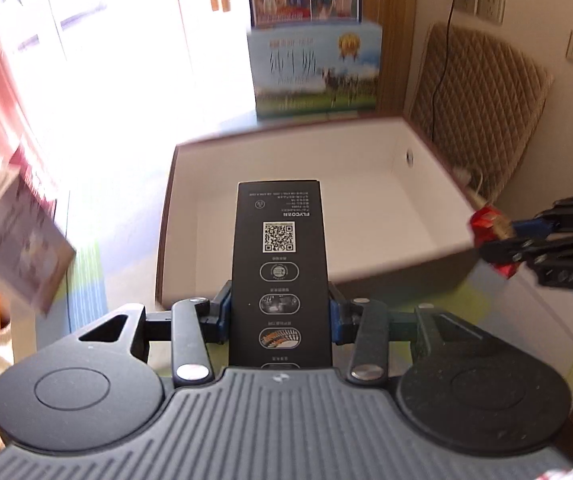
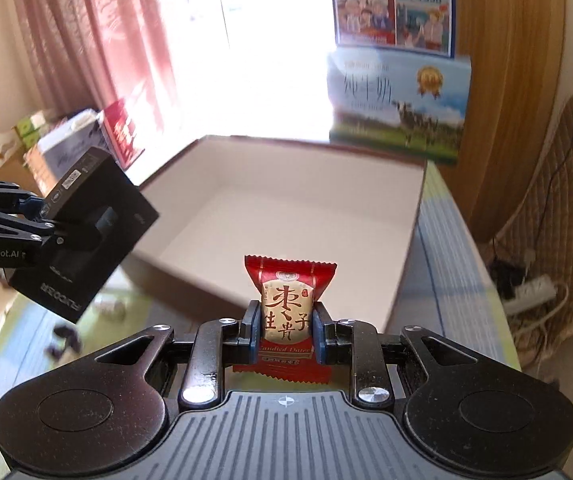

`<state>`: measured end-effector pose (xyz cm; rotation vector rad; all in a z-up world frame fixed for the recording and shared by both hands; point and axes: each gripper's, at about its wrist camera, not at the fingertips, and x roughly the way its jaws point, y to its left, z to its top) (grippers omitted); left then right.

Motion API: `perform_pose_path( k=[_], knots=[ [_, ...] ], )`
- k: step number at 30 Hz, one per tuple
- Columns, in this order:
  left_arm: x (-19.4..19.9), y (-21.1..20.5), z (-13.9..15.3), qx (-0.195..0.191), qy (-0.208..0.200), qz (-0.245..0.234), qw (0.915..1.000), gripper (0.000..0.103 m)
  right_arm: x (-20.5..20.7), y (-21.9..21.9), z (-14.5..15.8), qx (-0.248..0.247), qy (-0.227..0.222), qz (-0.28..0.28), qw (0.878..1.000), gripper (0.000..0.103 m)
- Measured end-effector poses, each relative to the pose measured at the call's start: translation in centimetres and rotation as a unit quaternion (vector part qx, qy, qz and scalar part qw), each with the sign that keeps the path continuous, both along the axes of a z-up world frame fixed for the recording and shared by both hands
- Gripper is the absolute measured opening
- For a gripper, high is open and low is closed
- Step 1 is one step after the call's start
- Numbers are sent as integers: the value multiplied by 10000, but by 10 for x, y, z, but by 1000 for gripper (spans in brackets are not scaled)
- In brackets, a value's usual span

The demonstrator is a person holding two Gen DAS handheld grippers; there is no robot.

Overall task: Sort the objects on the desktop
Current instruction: 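Carry the black box and red packet with both grippers into the brown box, then open both grippers to release the black box and red packet inside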

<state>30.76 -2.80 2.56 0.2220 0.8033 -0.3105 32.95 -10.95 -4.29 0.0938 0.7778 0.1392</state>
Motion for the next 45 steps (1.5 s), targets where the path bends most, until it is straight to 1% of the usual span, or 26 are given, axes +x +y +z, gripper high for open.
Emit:
perform_pose_path(
  k=[4, 7, 11, 14, 18, 23, 32, 36, 41, 44, 45],
  knots=[
    [42, -16, 9, -125, -98, -60, 9999, 38, 41, 4, -1, -52, 8, -103, 9999, 22],
    [76, -28, 0, -127, 4, -25, 9999, 38, 71, 4, -10, -53, 132, -210, 9997, 22],
    [119, -40, -27, -111, 331, 54, 9994, 38, 112, 2, -33, -60, 493, -317, 9983, 22],
    [146, -46, -48, -120, 611, 147, 9980, 38, 134, -5, -54, -34, 759, -466, 9960, 22],
    [174, -56, -72, -97, 886, 231, 9958, 38, 152, -13, -68, 5, 943, -640, 9935, 22],
    [195, -63, -94, -182, 1128, 290, 9930, 38, 168, -18, -79, 73, 1069, -737, 9915, 22],
    [219, -71, -112, -139, 1271, 305, 9913, 40, 179, -17, -88, 122, 1130, -804, 9903, 22],
    [221, -67, -109, -239, 1290, 291, 9909, 40, 183, -14, -91, 116, 1178, -820, 9896, 22],
    [221, -59, -101, -278, 1218, 266, 9918, 48, 187, -12, -95, 185, 1215, -848, 9888, 23],
    [219, -53, -97, -272, 1158, 295, 9925, 49, 188, -10, -94, 269, 1137, -851, 9895, 23],
    [218, -51, -95, -238, 1113, 308, 9930, 49, 189, -10, -93, 308, 1101, -845, 9898, 24]
  ],
)
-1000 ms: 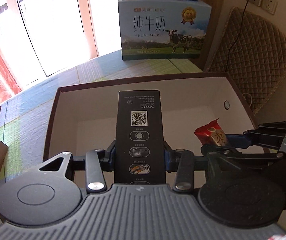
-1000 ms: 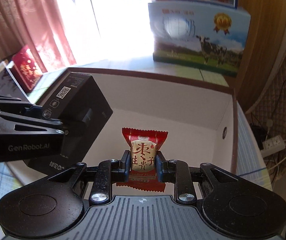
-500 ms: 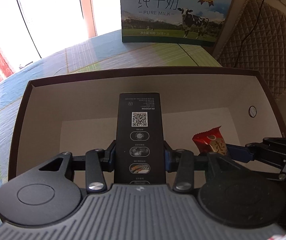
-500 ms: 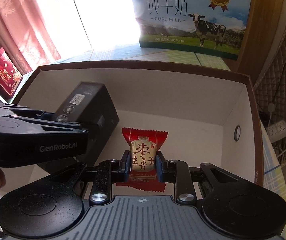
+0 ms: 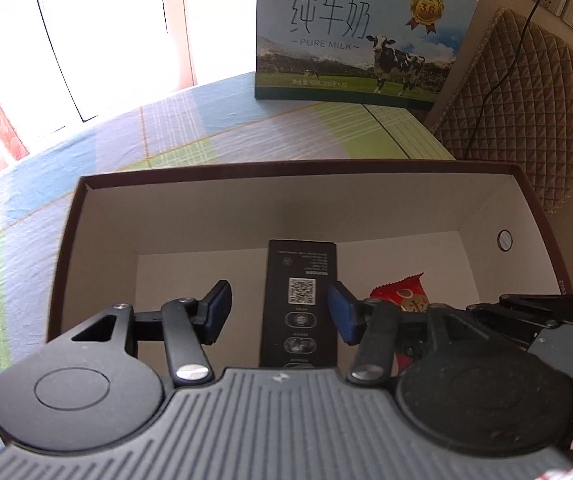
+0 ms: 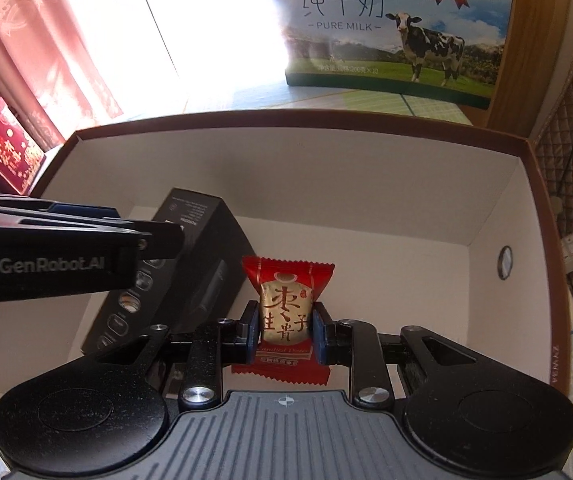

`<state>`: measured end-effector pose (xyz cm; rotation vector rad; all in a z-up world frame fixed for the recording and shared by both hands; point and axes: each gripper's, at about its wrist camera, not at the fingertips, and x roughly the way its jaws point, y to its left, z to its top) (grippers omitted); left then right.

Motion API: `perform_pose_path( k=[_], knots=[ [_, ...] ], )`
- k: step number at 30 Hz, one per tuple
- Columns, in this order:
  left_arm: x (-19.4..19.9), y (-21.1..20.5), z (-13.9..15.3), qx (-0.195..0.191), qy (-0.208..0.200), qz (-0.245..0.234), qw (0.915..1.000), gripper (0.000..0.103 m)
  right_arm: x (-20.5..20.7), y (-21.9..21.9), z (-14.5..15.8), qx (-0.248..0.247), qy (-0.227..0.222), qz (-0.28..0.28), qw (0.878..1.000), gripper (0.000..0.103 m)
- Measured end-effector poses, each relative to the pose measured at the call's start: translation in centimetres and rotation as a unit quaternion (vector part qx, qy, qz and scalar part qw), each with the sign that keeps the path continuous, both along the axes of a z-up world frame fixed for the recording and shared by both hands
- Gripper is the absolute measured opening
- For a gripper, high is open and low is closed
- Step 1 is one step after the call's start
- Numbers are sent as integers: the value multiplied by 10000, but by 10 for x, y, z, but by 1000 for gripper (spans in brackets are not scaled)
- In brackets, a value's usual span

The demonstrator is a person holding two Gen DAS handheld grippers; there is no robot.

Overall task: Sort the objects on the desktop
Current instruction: 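Open both grippers to release the black box and red packet inside, then withdraw both tools from the brown box back over the table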

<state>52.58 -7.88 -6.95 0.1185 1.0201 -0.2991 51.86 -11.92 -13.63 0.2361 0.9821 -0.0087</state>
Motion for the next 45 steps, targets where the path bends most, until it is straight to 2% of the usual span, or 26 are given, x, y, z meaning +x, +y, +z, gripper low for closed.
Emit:
perform_pose_path(
  k=[1, 2, 3, 5, 10, 12, 14, 18, 20, 26, 45],
  knots=[
    [-1, 2, 2, 24, -37, 10, 10000, 49, 0, 0, 1, 39, -64, -16, 10000, 26],
    [-1, 4, 4, 27, -56, 16, 10000, 50, 0, 0, 2, 50, -120, -53, 9999, 34],
    [-3, 7, 6, 9, -68, 33, 10000, 50, -1, 0, 4, 38, -176, -89, 9998, 51],
    [-5, 13, 11, -54, -99, 77, 9999, 54, -4, 0, 8, 9, -327, -116, 9994, 72],
    [-17, 25, 19, -4, -225, 151, 9996, 63, -16, -1, 22, 81, -458, 7, 9989, 77],
    [-24, 30, 22, 7, -256, 174, 9995, 67, -25, -1, 27, 80, -516, 39, 9986, 88],
    [-33, 34, 25, 50, -321, 184, 9993, 74, -36, -1, 33, 48, -594, 55, 9982, 92],
    [-51, 40, 34, 200, -478, 212, 9984, 77, -57, 1, 44, -68, -721, 105, 9973, 98],
    [-61, 42, 39, 258, -559, 225, 9978, 84, -70, 4, 51, -142, -830, 146, 9963, 101],
    [-94, 48, 50, 339, -706, 211, 9967, 90, -107, 10, 68, -234, -972, 188, 9948, 101],
    [-189, 63, 80, 112, -841, 446, 9954, 91, -197, 17, 108, -130, -1225, -71, 9924, 101]
  ],
)
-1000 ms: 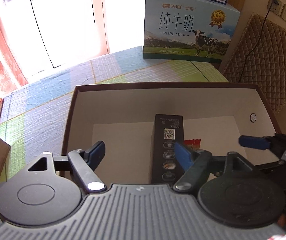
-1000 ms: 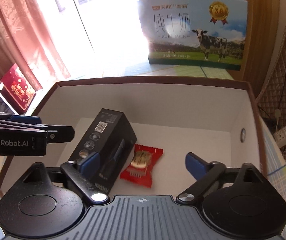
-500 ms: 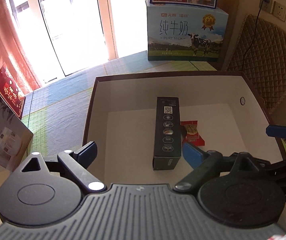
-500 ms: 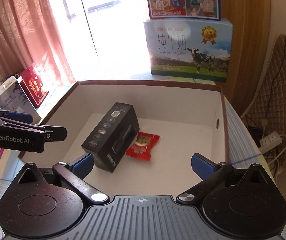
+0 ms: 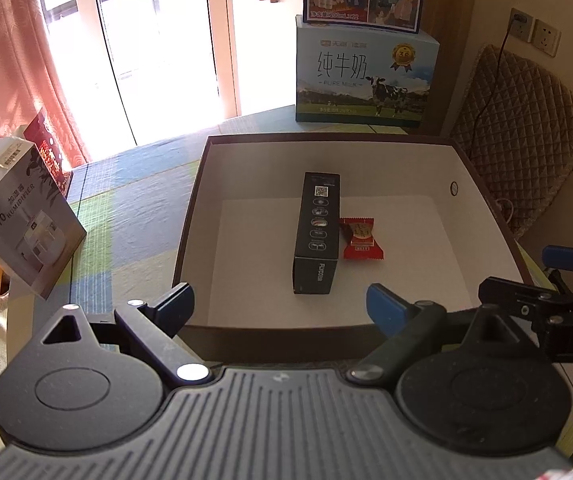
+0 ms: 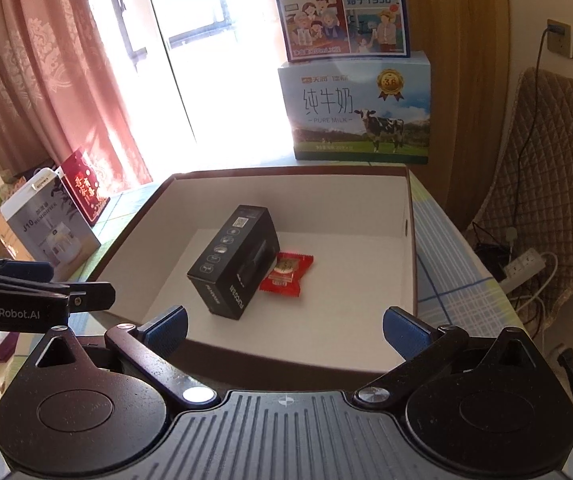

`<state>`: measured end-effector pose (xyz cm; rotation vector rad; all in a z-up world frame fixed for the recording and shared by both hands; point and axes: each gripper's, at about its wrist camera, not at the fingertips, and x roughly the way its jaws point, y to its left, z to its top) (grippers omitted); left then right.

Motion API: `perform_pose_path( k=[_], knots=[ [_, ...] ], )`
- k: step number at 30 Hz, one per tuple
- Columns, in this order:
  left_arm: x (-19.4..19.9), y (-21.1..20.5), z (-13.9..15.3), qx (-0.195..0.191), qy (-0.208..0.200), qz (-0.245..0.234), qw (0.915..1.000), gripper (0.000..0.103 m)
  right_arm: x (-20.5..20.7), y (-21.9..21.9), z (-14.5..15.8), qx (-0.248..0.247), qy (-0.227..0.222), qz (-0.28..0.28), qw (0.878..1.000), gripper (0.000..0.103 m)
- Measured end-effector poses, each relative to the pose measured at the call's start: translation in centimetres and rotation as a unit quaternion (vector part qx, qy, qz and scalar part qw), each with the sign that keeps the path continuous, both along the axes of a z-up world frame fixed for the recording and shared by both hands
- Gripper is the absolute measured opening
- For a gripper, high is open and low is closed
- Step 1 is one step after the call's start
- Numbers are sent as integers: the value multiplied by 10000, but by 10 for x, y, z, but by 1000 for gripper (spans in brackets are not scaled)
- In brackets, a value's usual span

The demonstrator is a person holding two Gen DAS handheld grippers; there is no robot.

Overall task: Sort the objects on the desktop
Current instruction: 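Withdraw both tools from the brown box back over the table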

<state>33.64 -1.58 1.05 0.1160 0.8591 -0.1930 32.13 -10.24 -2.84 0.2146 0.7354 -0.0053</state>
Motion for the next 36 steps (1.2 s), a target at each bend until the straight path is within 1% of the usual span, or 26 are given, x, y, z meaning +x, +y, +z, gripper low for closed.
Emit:
perform_pose_path(
  k=[12, 19, 25, 29, 36],
  knots=[
    [-56, 0, 9, 13, -58, 32, 10000, 91, -53, 9, 15, -64, -161, 115, 9998, 101],
    [-89, 2, 12, 80, -79, 70, 9999, 91, -82, 14, 16, -89, -147, 237, 9996, 101],
    [-113, 4, 14, 220, -134, 141, 9996, 91, -101, 20, 19, -56, -172, 342, 9993, 101],
    [-128, 4, 15, 244, -127, 157, 9995, 91, -112, 24, 21, -71, -202, 423, 9989, 101],
    [-149, 5, 13, 299, -109, 178, 9993, 91, -129, 29, 13, -82, -88, 498, 9987, 101]
  ],
)
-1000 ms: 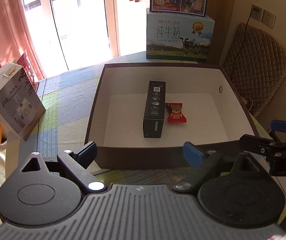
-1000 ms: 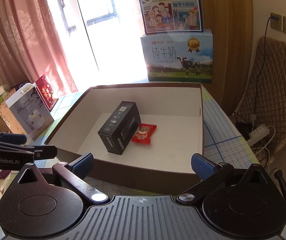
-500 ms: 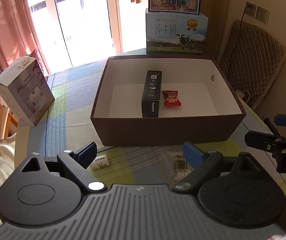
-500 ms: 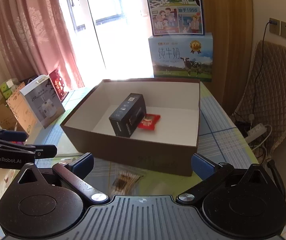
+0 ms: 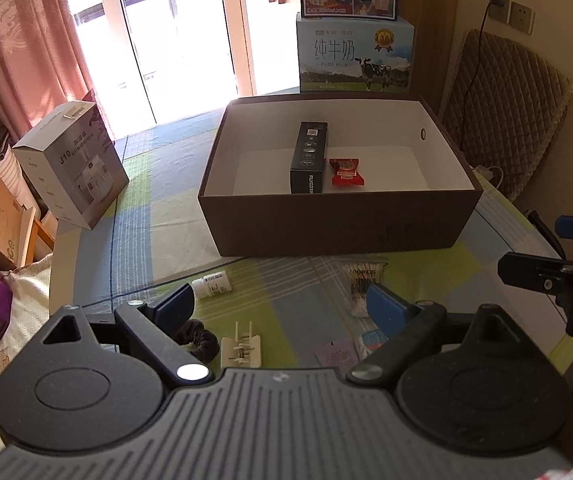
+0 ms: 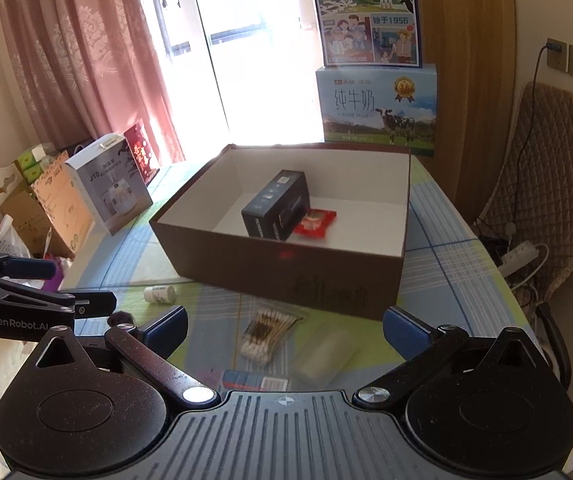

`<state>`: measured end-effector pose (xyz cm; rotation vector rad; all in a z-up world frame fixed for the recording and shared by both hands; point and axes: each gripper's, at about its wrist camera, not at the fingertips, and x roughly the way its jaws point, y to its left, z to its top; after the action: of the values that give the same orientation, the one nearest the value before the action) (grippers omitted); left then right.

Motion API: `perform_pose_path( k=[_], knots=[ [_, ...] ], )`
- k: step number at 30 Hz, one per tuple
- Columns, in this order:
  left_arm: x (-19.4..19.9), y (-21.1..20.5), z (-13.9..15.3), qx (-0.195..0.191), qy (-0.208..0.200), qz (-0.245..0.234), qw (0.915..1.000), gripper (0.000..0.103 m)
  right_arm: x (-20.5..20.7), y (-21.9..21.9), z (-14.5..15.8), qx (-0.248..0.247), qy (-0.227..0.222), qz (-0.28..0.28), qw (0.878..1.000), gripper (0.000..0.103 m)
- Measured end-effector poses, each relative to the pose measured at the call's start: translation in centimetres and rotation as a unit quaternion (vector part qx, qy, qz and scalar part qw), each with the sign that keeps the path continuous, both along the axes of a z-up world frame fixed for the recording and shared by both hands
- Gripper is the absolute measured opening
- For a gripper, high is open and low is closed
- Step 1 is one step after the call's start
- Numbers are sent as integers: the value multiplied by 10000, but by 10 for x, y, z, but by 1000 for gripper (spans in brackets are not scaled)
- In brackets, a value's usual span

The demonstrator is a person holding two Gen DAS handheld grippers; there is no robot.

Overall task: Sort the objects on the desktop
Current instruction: 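Withdraw both tools from the brown box back over the table, then grasp the green tube with the right gripper while the left gripper grasps the white hair clip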

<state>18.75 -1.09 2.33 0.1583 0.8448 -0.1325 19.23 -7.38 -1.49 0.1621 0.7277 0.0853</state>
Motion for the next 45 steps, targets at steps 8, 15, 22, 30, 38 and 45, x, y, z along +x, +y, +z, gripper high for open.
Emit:
perform_pose_path(
  k=[8, 15, 22, 30, 38, 45],
  knots=[
    [-22, 8, -11, 36, 140, 84, 9999, 91, -20, 4, -19, -56, 279, 96, 9995, 101],
    [-42, 21, -34, 86, 509, 188, 9985, 91, -35, 2, -41, -12, 640, 99, 9979, 101],
    [-59, 27, -56, 137, 883, 223, 9957, 91, -41, 0, -54, 16, 862, 96, 9962, 101],
    [-66, 25, -72, 141, 1046, 208, 9942, 91, -44, 8, -82, 68, 1214, 56, 9926, 101],
    [-62, 29, -85, 155, 1146, 233, 9930, 91, -39, 19, -103, 148, 1392, -95, 9901, 101],
    [-54, 38, -94, 133, 1209, 275, 9922, 91, -25, 20, -119, 300, 1513, -372, 9873, 86]
  ],
)
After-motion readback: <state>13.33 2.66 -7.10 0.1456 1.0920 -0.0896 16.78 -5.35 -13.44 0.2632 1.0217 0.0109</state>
